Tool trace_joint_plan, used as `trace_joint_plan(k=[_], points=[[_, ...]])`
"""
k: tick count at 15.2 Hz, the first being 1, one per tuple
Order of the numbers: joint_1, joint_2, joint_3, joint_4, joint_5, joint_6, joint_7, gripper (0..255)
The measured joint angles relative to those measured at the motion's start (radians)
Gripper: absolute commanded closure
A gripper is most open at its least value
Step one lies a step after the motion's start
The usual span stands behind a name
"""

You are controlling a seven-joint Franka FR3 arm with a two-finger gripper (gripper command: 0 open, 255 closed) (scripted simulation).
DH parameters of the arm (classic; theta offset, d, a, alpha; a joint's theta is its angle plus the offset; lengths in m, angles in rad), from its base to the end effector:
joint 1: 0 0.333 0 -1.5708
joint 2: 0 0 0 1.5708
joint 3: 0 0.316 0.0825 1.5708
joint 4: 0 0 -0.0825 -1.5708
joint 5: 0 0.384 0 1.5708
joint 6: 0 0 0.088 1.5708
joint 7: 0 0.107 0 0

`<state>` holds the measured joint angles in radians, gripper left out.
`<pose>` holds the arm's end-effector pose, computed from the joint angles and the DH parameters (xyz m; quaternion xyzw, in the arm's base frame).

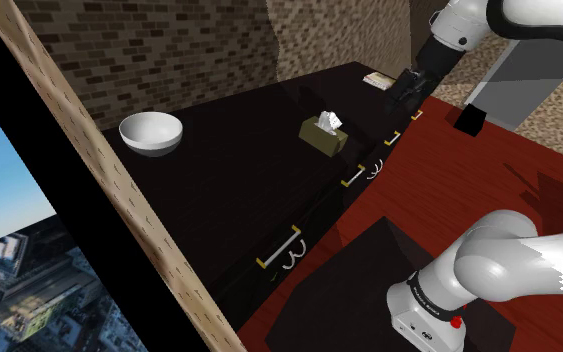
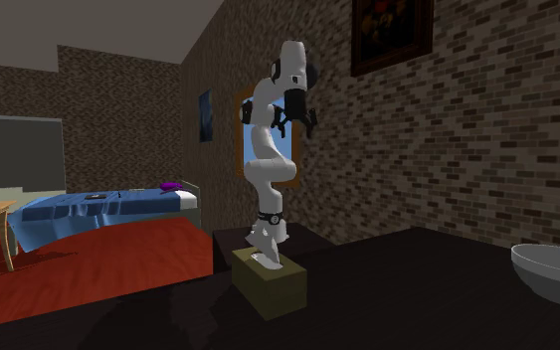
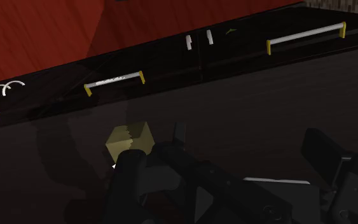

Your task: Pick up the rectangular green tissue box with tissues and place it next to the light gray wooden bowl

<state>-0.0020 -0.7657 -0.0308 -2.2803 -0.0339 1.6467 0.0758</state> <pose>0.3203 -0.0174 0.6273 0.9965 -0.0504 0.0660 0.0046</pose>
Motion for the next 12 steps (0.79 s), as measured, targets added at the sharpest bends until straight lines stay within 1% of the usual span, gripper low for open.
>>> trace_joint_plan(k=[2,4,7,9,12], points=[[0.0,0.009,-0.01,0.0,0.001,0.012,-0.009,0],[-0.002,0.039,-0.046,-0.009,0.007,0.059,-0.04,0],[-0.001,0.118,-0.114,0.001,0.023,0.14,-0.102,0],[-0.001,0.155,-0.162,-0.013,0.037,0.199,-0.152,0],[0.013,0.246,-0.226,0.022,0.078,0.262,-0.22,0]])
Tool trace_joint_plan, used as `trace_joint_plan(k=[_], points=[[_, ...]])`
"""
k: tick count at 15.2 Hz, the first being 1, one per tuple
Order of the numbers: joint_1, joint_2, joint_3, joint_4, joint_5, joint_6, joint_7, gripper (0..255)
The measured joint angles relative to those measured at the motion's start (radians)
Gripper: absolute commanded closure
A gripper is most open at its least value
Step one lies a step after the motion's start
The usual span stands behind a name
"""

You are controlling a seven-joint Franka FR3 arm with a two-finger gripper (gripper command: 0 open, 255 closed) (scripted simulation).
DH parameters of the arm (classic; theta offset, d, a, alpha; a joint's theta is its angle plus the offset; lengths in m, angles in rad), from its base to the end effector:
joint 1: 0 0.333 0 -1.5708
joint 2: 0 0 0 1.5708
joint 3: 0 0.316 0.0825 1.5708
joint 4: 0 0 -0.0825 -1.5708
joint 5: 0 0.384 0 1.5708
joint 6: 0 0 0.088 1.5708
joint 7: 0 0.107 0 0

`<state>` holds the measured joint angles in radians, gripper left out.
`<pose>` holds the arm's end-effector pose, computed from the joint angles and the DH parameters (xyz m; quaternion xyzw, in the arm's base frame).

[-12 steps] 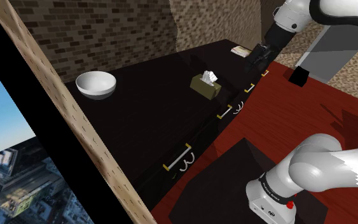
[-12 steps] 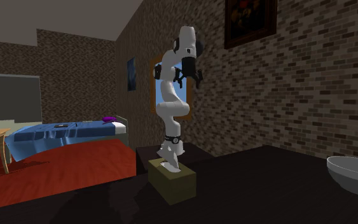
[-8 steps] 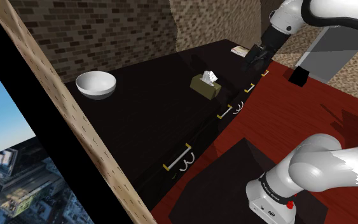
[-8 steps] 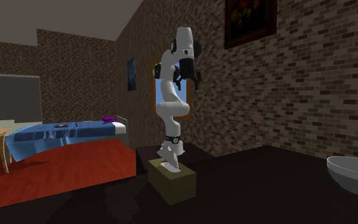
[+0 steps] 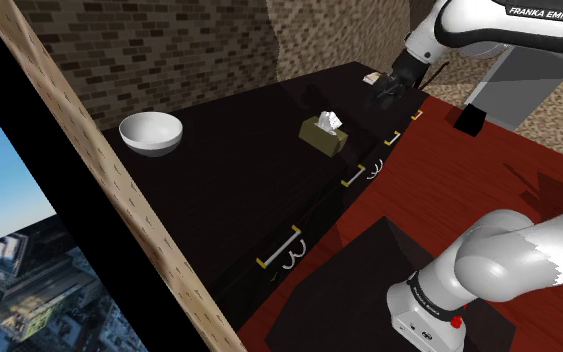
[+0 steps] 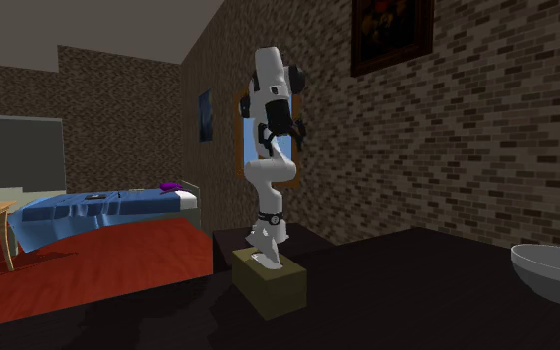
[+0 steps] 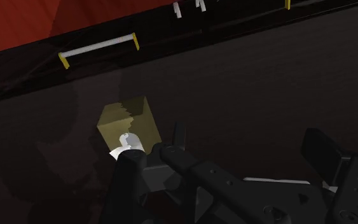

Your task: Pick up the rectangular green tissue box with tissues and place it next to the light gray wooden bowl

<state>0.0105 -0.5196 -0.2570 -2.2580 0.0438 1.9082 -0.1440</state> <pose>0.4002 -0.1142 0.5676 -0.9924 0.0452 -0.0909 0.0691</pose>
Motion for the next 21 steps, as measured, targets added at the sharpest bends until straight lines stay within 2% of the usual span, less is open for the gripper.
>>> trace_joint_plan(k=[6,9,13,17,21], points=[[0.032,0.211,-0.143,0.085,0.134,0.111,-0.184,0],[0.048,0.322,-0.202,0.14,0.233,0.139,-0.284,0],[0.048,0.512,-0.262,0.263,0.403,0.136,-0.431,0],[-0.003,0.696,-0.283,0.395,0.573,0.09,-0.568,0],[-0.081,0.891,-0.258,0.576,0.723,0.021,-0.647,0]])
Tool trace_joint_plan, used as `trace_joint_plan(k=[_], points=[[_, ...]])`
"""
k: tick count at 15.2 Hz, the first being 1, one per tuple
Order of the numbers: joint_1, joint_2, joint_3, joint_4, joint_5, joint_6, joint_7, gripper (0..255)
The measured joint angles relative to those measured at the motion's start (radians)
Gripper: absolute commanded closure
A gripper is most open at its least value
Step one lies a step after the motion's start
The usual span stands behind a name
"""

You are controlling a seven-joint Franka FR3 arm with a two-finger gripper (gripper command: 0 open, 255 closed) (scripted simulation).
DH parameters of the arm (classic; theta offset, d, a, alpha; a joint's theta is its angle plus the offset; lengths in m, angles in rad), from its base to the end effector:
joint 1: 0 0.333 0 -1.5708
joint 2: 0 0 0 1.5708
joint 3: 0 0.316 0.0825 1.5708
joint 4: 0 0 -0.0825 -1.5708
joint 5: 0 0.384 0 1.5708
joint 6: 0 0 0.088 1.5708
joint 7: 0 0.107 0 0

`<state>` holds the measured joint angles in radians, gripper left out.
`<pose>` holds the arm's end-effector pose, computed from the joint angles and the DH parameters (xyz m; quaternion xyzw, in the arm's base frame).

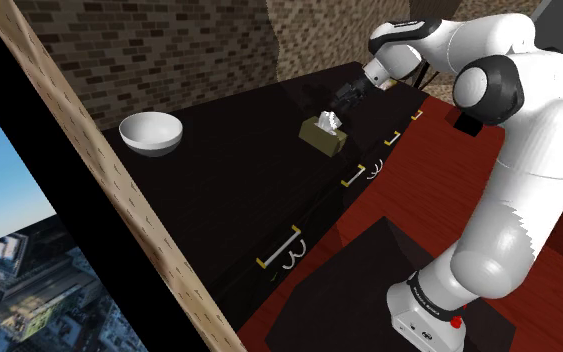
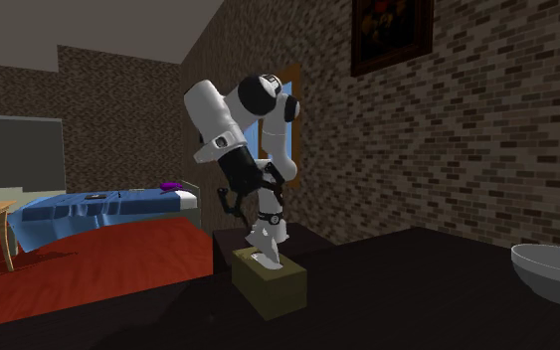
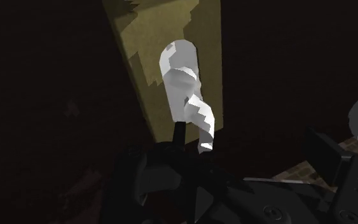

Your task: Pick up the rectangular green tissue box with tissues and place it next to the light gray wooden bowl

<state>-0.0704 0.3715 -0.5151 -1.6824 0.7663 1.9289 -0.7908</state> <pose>0.5852 -0.2891 0.4113 -0.9647 0.0349 -0.1433 0.2183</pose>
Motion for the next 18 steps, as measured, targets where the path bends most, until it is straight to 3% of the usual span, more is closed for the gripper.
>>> trace_joint_plan(k=[4,17,18], points=[[-0.073,0.143,0.033,0.145,0.091,-0.051,-0.036,0],[-0.06,0.195,0.059,0.14,0.129,0.006,-0.053,0],[-0.06,0.195,0.059,0.14,0.129,0.006,-0.053,255]])
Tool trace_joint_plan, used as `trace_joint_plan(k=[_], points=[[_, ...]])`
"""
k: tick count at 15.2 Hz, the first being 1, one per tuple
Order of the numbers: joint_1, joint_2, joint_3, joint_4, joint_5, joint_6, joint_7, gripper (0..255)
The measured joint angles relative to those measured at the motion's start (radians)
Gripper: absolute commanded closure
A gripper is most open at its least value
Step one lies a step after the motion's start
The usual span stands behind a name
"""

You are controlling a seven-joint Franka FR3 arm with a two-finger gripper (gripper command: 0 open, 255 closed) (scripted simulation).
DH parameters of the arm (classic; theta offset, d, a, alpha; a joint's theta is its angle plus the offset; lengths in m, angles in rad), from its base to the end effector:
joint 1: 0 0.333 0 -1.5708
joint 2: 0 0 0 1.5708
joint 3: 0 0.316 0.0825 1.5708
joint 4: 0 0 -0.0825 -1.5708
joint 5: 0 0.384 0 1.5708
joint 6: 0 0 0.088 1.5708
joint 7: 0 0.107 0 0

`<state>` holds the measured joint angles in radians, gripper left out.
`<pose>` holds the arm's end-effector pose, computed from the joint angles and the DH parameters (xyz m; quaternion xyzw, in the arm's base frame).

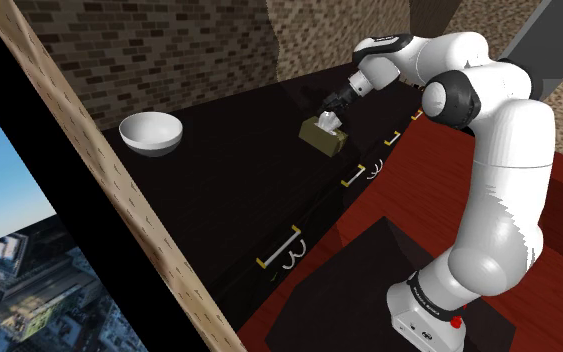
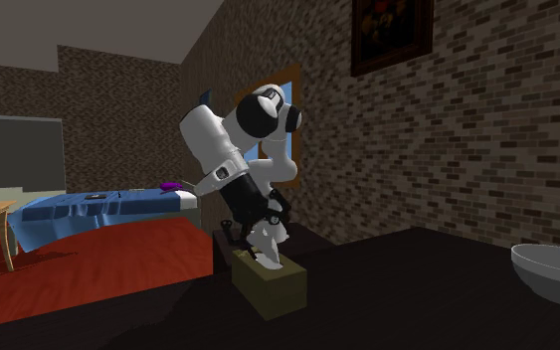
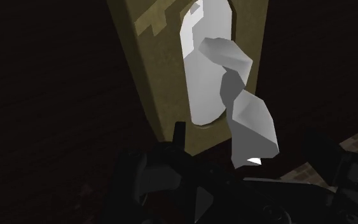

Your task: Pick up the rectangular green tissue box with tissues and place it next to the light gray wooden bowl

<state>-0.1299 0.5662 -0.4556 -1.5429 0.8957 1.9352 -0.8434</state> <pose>0.6292 -0.2935 0.3503 -0.9575 0.0323 -0.1521 0.2428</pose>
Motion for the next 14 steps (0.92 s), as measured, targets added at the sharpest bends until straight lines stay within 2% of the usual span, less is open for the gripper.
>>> trace_joint_plan(k=[14], points=[[0.003,-0.016,-0.006,0.014,-0.012,-0.02,0.02,255]])
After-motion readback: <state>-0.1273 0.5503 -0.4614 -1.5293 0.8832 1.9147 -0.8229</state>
